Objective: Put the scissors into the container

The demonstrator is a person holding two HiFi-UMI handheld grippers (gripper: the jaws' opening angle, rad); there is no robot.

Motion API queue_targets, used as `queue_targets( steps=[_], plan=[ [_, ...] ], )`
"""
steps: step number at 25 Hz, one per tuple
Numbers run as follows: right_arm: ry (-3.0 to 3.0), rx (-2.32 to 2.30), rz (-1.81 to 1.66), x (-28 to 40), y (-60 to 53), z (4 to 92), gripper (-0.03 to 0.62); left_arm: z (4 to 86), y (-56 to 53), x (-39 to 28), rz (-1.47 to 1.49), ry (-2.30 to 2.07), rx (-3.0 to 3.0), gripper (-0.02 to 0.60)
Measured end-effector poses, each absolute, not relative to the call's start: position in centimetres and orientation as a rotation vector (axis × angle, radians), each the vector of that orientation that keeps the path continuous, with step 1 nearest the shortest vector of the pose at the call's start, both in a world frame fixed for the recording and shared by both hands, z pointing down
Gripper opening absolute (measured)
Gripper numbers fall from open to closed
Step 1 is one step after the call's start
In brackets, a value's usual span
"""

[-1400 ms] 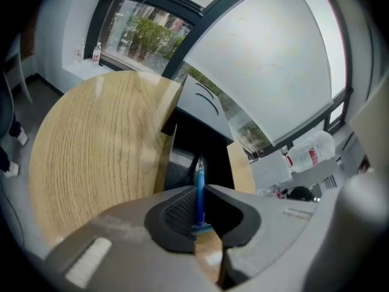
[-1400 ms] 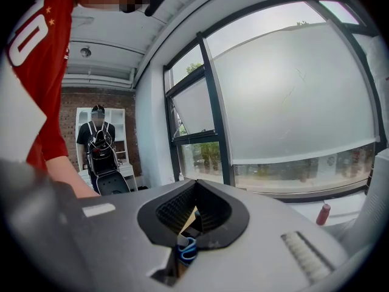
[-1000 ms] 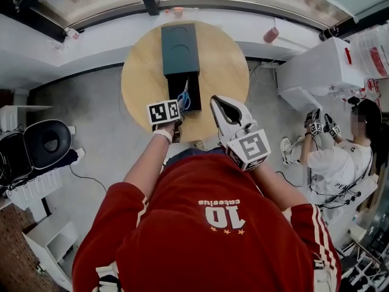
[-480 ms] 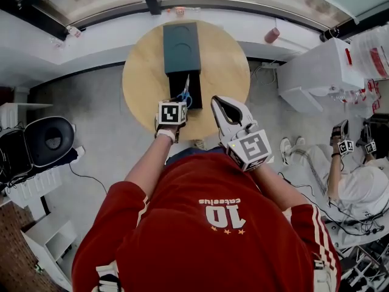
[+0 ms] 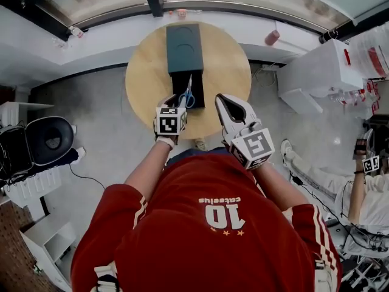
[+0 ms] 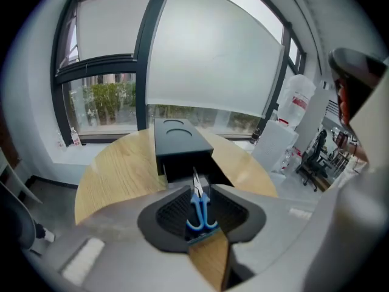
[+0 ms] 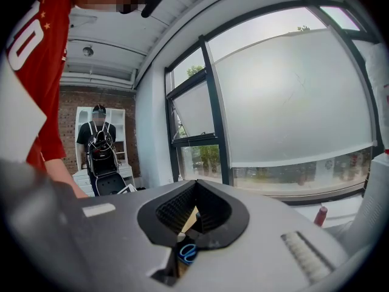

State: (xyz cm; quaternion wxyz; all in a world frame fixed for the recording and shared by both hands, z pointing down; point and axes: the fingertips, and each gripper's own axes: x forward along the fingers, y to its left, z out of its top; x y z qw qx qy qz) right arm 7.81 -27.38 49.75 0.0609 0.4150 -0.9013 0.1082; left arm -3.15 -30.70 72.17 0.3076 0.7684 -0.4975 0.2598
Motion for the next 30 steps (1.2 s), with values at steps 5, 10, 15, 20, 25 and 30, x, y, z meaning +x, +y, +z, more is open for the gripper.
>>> queue_targets(
  steps=[5, 10, 15, 20, 25, 30],
  plan=[
    [-2.744, 1.280, 0.297, 7.0, -26.5, 48.2, -0.008, 66.8, -29.8, -3.9, 0.616, -1.359, 2.165, 0.110],
    [-2.744, 1.338, 0.281, 6.5, -25.6, 46.2, -0.006, 60.3, -28.6, -4.7, 0.544, -1.421, 2.315, 0.109],
    [-2.721, 1.412, 0.311, 6.7, -23.9, 45.3, -0.006, 55.1, -26.7, -5.8, 0.368, -1.417, 2.376, 0.109],
    [-2.733, 1.474, 0.248, 7.0, -22.8, 43.1, -0.008, 48.1, -25.2, -6.8, 0.244, -1.461, 2.534, 0.109],
    [-2.749, 1.530, 0.192, 7.4, -21.2, 40.2, -0.008, 41.7, -23.1, -8.2, 0.124, -1.577, 2.660, 0.078],
    [-2.761, 1.555, 0.168, 6.9, -19.4, 38.0, -0.008, 37.7, -20.7, -9.4, 0.012, -1.610, 2.690, 0.003]
  ],
)
